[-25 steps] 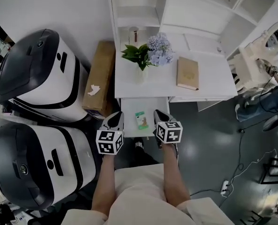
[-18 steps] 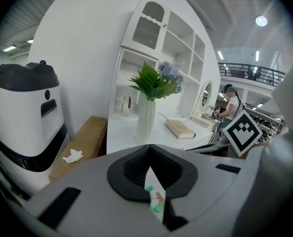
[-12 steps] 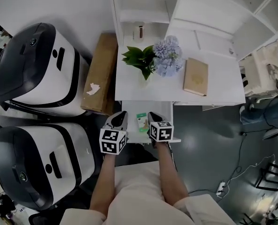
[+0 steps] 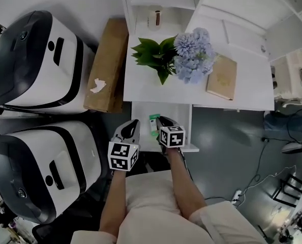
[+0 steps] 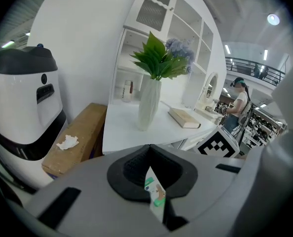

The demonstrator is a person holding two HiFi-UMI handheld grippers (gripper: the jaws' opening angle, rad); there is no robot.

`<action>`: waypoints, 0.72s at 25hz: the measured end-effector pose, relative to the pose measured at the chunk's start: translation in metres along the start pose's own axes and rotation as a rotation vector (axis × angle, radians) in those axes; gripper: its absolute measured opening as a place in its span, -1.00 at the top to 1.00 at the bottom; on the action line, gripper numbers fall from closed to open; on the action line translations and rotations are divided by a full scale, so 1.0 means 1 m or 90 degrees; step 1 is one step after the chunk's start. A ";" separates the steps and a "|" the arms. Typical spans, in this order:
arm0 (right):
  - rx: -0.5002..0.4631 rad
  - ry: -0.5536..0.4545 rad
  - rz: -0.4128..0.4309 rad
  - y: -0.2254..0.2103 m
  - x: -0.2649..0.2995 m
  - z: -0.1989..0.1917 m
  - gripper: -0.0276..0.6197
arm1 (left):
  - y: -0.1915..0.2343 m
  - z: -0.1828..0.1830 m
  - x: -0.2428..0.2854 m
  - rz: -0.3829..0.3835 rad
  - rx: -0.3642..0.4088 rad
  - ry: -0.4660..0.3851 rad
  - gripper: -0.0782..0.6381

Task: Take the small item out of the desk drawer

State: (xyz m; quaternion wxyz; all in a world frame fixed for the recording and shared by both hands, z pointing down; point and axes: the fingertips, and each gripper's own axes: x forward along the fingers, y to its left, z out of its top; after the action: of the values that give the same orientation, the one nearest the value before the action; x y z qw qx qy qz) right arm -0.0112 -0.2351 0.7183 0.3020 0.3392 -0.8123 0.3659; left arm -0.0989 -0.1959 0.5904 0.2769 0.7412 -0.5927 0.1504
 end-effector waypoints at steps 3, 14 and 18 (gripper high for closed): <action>0.008 0.019 0.004 0.002 0.007 -0.012 0.58 | -0.002 -0.006 0.001 -0.002 -0.012 0.005 0.73; 0.007 0.093 -0.065 -0.031 0.058 -0.042 0.05 | 0.018 -0.014 0.018 -0.016 -0.039 0.007 0.73; 0.033 0.160 -0.080 -0.042 0.079 -0.073 -0.11 | 0.023 -0.017 0.031 -0.036 -0.056 0.017 0.73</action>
State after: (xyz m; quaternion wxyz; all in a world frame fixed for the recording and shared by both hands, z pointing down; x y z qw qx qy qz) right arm -0.0075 -0.2240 0.8332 0.4149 0.3487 -0.7354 0.4068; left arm -0.1115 -0.2143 0.6266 0.3211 0.7428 -0.5738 0.1264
